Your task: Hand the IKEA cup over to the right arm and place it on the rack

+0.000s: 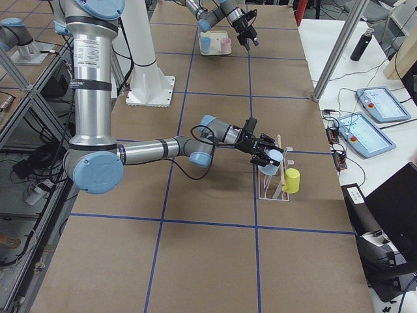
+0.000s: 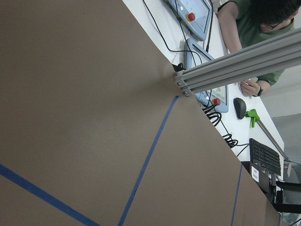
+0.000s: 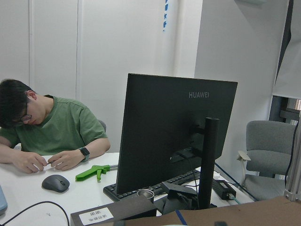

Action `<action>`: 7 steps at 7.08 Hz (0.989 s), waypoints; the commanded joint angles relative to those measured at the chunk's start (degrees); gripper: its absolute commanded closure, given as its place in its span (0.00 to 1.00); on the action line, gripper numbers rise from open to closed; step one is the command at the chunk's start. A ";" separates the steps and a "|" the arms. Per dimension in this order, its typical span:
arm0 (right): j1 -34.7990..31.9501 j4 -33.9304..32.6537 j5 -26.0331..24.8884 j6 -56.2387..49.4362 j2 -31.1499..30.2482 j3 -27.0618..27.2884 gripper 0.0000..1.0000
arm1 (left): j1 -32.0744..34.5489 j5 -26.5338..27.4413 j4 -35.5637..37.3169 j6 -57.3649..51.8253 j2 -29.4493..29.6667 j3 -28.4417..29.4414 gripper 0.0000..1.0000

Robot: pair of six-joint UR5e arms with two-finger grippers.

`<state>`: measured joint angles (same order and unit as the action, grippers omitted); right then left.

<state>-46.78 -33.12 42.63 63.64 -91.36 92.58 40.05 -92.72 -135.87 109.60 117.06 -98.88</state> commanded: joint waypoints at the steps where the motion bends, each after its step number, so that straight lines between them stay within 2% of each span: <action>1: 0.03 0.25 0.08 -0.36 0.39 -1.44 1.00 | -0.06 0.00 -0.01 0.00 0.01 0.00 0.00; 5: -0.06 0.34 0.00 -0.54 0.74 -2.75 1.00 | -0.06 0.00 -0.01 0.00 0.01 0.35 0.00; 6: -0.06 0.34 0.00 -0.54 0.65 -2.93 0.93 | -0.06 0.00 -0.01 0.00 0.01 0.36 0.00; 7: -0.06 0.34 0.00 -0.45 0.65 -3.46 0.38 | -0.06 0.00 -0.01 0.00 0.01 0.36 0.00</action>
<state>-46.83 -32.79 42.63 63.12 -90.72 89.64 39.99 -92.73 -135.88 109.60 117.07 -98.56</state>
